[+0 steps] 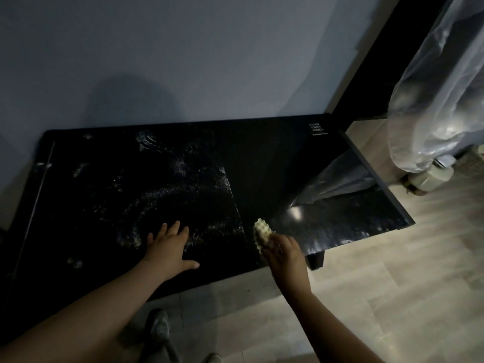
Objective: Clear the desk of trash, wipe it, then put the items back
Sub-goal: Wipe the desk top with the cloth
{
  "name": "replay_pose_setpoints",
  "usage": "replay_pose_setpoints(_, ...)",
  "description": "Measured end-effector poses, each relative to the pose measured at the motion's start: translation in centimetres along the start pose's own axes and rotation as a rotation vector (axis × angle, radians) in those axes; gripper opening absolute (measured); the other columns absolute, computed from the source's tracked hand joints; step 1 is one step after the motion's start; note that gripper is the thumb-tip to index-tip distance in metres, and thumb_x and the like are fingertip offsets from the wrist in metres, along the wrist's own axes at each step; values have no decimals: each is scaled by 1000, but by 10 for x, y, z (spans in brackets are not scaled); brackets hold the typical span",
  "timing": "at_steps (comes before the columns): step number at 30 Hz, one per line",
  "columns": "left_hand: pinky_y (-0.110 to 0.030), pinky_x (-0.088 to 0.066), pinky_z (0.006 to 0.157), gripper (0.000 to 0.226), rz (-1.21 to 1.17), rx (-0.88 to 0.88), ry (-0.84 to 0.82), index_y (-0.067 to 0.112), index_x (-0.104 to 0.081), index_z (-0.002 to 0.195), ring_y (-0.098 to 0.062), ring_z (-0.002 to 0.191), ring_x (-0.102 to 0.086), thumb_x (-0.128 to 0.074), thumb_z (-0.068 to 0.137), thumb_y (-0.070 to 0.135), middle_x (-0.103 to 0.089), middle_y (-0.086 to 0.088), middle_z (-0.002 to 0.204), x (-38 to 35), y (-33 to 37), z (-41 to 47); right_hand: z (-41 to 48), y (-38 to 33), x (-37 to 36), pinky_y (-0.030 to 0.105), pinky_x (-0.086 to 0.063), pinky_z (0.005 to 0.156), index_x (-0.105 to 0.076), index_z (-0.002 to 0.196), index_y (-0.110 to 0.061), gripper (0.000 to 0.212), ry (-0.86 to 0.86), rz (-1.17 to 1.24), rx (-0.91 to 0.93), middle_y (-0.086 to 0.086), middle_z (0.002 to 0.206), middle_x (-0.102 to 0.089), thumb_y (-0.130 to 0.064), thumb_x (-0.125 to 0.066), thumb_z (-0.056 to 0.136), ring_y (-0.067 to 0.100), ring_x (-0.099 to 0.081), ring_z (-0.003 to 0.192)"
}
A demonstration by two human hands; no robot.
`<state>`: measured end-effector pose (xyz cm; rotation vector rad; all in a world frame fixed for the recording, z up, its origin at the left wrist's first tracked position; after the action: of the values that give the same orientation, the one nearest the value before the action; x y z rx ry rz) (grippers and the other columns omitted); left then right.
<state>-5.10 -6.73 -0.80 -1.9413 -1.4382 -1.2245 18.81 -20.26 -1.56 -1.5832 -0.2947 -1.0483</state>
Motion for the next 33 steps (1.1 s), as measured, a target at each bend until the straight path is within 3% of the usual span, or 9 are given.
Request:
replay_pose_setpoints(5,-50,-14,119,96,-13,8,9,21,-11,153,-27,148,-5,-57,81,65,-7,-2,161,24,-24,16,46,-33,-14,0,-33,74,-59,120,-12,42,-68,25,24,-1,112,-54,-17,-74,81,7,-50,93)
replay_pose_setpoints(7,-49,-15,119,95,-13,3,-19,21,-11,153,-26,148,-7,-56,82,66,-9,-2,161,37,-39,28,67,-45,-24,2,-36,72,-57,120,-16,42,-104,20,-4,-4,113,-52,-21,-73,81,5,-49,93)
replay_pose_setpoints(9,-49,-15,119,95,-34,-8,-69,21,-11,153,-27,148,-7,-55,83,66,-9,-2,161,50,-55,42,87,-59,-33,10,-44,72,-57,115,-20,39,-99,44,-19,-4,109,-55,-25,-73,80,7,-53,90)
replay_pose_setpoints(11,-49,-14,119,94,-46,-12,-100,22,-11,153,-27,148,-6,-54,83,66,-8,0,161,62,-70,55,107,-72,-43,31,-55,68,-57,104,-25,30,-73,87,-59,-7,97,-61,-28,-72,79,10,-60,81)
replay_pose_setpoints(13,-49,-14,119,94,-38,-18,-97,22,-10,154,-26,148,-5,-54,83,66,-7,1,161,70,-84,69,125,-84,-51,40,-56,64,-57,96,-30,23,-52,110,-104,-8,88,-64,-26,-72,79,11,-63,72)
replay_pose_setpoints(20,-49,-14,119,97,-11,-52,-48,23,-9,153,-27,148,-4,-54,81,69,-5,1,161,88,-118,125,178,-107,-75,20,-50,54,-62,102,-35,21,-16,39,-125,-13,91,-67,-34,-70,82,2,-63,71)
replay_pose_setpoints(24,-50,-14,118,96,-23,-76,-115,22,-9,154,-30,148,-4,-52,82,69,-4,-1,161,97,-122,157,218,-115,-82,33,-56,70,-63,107,-30,26,0,26,-89,-11,100,-66,-32,-70,82,6,-64,85)
replay_pose_setpoints(33,-53,-7,119,107,-63,-9,-125,25,3,154,-35,146,11,-59,78,68,14,-5,160,113,-117,224,354,-117,-117,31,-53,75,-64,111,-24,27,-77,-18,58,-2,107,-65,-22,-68,84,14,-62,93)
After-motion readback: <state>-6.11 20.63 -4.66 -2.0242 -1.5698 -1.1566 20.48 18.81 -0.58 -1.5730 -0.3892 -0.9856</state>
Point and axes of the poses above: each hand's wrist, its own z-axis towards the middle knuckle, its own x-axis out of the back of the hand, y = z × x, the point moved 3 cm from there along z, towards the middle knuckle
